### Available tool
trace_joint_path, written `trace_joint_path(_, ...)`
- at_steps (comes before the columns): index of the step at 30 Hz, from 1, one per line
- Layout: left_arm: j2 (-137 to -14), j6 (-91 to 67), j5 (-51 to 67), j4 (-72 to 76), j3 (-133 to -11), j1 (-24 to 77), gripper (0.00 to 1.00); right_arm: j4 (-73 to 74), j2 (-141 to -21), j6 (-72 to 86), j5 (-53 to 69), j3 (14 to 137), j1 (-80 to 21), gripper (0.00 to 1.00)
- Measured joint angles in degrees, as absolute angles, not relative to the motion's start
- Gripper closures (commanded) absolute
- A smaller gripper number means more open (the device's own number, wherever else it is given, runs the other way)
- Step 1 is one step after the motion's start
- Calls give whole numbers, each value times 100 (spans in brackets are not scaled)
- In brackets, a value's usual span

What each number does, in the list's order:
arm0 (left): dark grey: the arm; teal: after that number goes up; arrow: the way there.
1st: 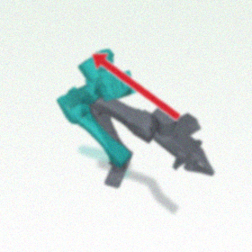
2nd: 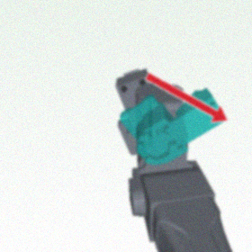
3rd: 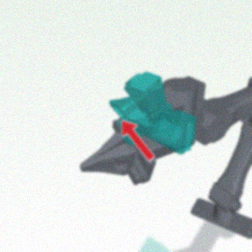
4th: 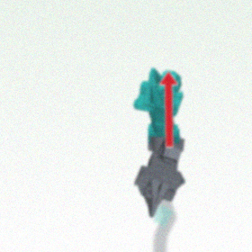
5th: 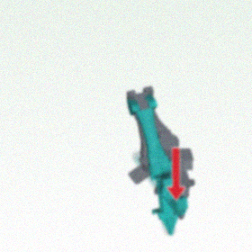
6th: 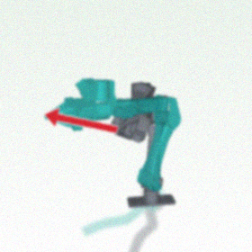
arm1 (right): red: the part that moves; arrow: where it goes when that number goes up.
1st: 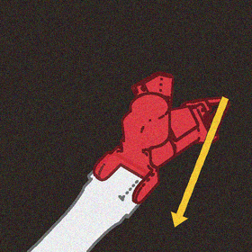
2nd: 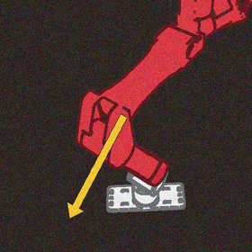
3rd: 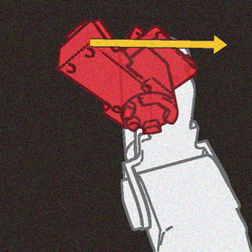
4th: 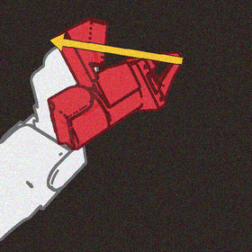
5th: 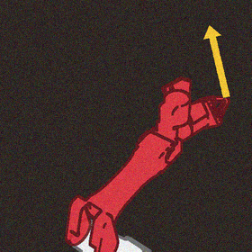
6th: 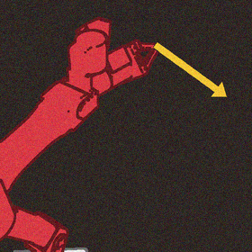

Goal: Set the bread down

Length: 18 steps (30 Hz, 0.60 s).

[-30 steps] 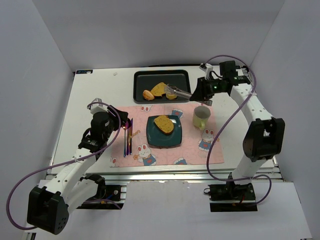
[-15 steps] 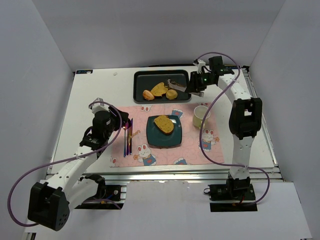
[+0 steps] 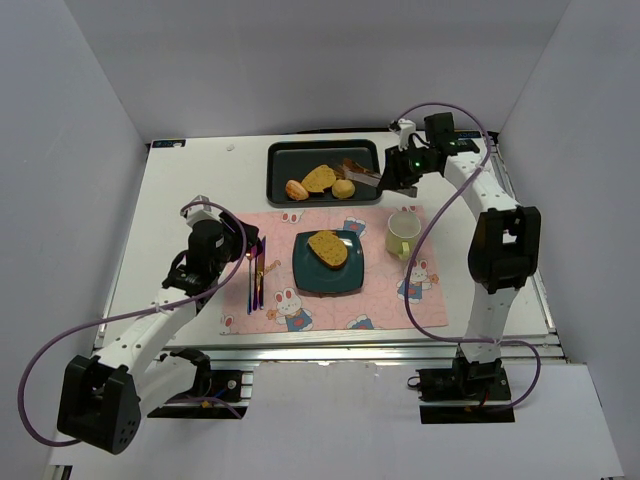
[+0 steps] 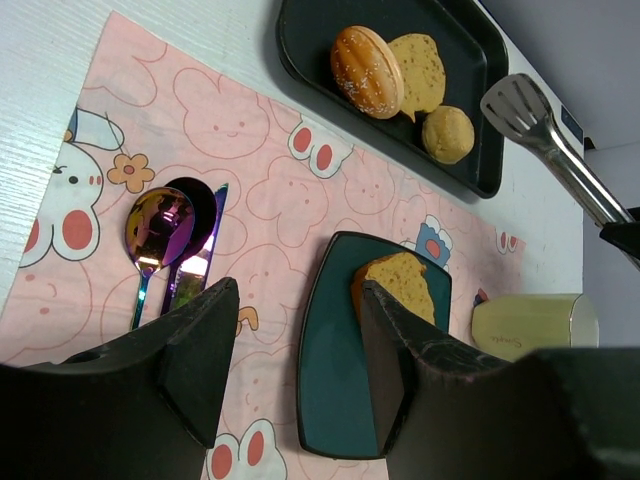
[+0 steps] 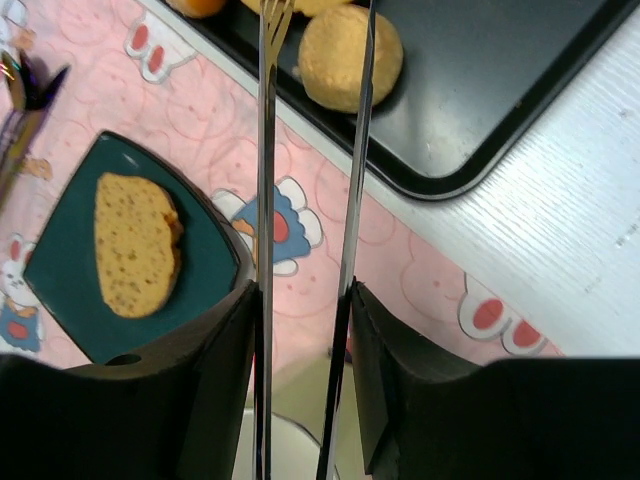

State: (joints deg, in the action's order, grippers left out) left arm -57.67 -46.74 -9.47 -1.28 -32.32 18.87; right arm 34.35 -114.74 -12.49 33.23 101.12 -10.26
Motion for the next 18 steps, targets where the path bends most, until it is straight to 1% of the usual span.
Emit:
trace_joint_path(8,-5699,-4681,-941,-123,-3229,1887,38,3426,-11281,-1610,2987,9662,-1026,51)
trace_joint_path(18,-5579,-4681,-941,-123,-3223,1887,38,3450,-11281,-1702,2974,9577,-1070,48)
